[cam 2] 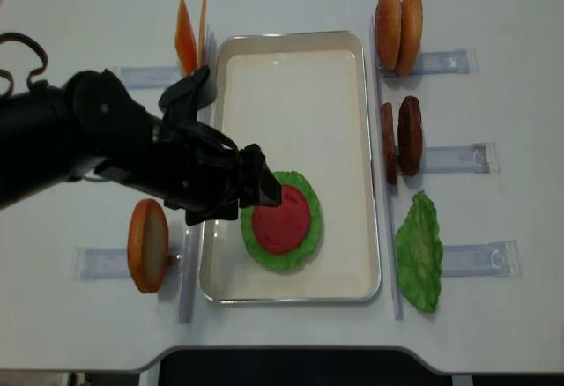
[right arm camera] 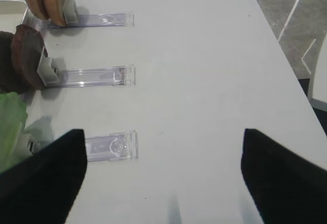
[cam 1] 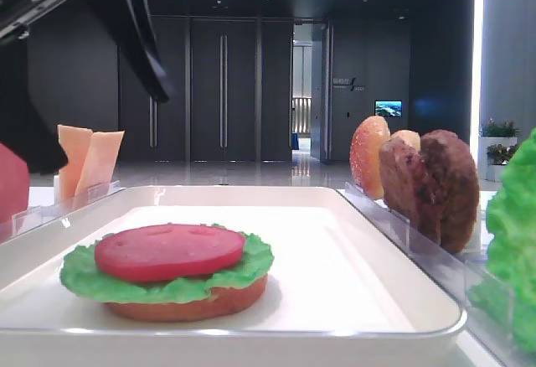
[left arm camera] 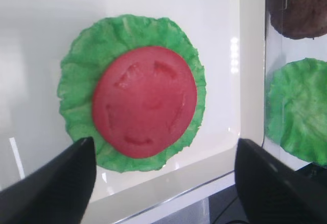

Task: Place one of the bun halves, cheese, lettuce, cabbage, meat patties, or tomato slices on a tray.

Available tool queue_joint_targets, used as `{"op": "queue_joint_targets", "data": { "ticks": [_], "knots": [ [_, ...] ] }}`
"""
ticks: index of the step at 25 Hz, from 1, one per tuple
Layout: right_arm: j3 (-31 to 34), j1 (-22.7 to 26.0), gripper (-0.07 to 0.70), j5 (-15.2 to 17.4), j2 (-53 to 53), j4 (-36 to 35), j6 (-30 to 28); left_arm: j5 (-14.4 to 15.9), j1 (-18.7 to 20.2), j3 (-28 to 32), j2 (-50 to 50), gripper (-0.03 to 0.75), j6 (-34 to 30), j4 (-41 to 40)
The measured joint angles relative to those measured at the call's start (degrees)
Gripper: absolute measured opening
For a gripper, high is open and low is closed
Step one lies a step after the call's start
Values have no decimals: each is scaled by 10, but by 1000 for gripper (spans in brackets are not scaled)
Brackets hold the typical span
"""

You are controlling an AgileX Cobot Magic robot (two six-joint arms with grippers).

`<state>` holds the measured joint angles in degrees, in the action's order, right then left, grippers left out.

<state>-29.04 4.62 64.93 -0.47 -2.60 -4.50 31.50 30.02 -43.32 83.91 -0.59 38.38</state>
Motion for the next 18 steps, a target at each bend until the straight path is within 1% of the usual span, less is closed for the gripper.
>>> {"op": "queue_joint_targets", "data": {
  "ticks": [1,3,6,8,11,15,16,18],
  "knots": [
    [0,0,584,0,0,0,0,7,0,-1,-7,646,11,-19],
    [0,0,584,0,0,0,0,33,0,-10,-17,646,42,-61],
    [0,0,584,0,0,0,0,92,0,-42,-31,646,93,-143],
    [0,0,584,0,0,0,0,147,0,-69,-37,646,128,-204],
    [0,0,584,0,0,0,0,235,0,-120,-40,646,156,-275],
    [0,0,584,0,0,0,0,352,0,-176,-41,646,168,-319],
    [0,0,584,0,0,0,0,368,0,-189,-41,646,173,-328],
    [0,0,584,0,0,0,0,378,0,-207,-42,644,180,-340]
  ]
}}
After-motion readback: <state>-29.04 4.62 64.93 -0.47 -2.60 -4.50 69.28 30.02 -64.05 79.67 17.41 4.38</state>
